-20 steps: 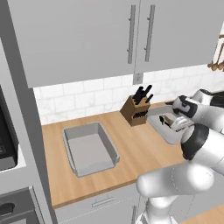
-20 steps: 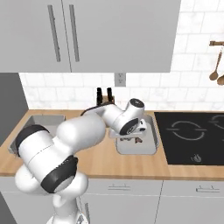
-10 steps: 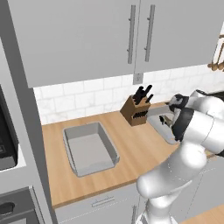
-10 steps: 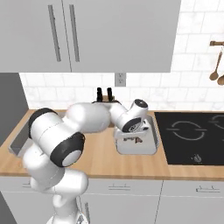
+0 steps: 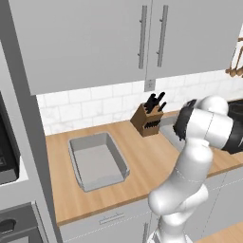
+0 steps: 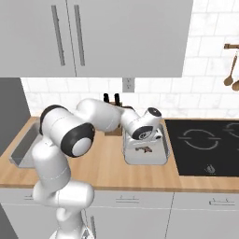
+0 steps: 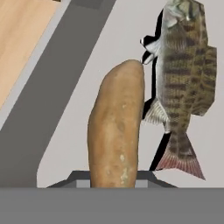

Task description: Place one sweet potato and one fish in each tupperware on the nearby counter, to pack two identical lunches.

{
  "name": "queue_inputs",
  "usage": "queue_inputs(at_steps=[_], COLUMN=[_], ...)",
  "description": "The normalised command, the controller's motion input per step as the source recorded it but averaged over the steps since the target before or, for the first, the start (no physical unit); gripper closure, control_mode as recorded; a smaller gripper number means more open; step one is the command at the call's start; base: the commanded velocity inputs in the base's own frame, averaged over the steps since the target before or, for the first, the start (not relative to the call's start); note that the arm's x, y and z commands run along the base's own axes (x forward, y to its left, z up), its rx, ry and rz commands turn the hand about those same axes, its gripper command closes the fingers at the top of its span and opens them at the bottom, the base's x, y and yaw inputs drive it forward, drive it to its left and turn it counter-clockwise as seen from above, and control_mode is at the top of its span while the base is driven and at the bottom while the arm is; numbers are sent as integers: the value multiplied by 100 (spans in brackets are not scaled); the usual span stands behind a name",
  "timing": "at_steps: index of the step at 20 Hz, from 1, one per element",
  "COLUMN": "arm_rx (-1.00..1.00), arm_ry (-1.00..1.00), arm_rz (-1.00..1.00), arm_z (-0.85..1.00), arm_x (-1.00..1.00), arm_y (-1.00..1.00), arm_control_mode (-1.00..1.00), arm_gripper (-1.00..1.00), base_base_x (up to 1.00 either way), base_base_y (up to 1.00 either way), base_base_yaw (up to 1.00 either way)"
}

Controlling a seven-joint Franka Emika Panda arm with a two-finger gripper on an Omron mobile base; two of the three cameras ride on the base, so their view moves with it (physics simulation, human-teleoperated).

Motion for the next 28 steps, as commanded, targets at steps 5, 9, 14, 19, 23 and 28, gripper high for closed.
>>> queue_inputs(at_steps=[5,9,14,19,23,28], arm_rx=[0,0,0,0,-2,-5], arm_ry=[0,1,0,-11,-8,-2], arm_rz=[2,1,1,2,2,2], arm_z=[-21,-21,-3,72,56,26], arm_x=[28,34,15,-32,-24,-26], arm_y=[0,0,0,4,27,36], arm_control_mode=[-100,-100,-100,-100,-100,-100], arm_gripper=[100,100,-100,-100,-100,-100], base_base_x=[0,0,0,0,0,0], base_base_y=[0,0,0,0,0,0], base_base_yaw=[0,0,0,0,0,0])
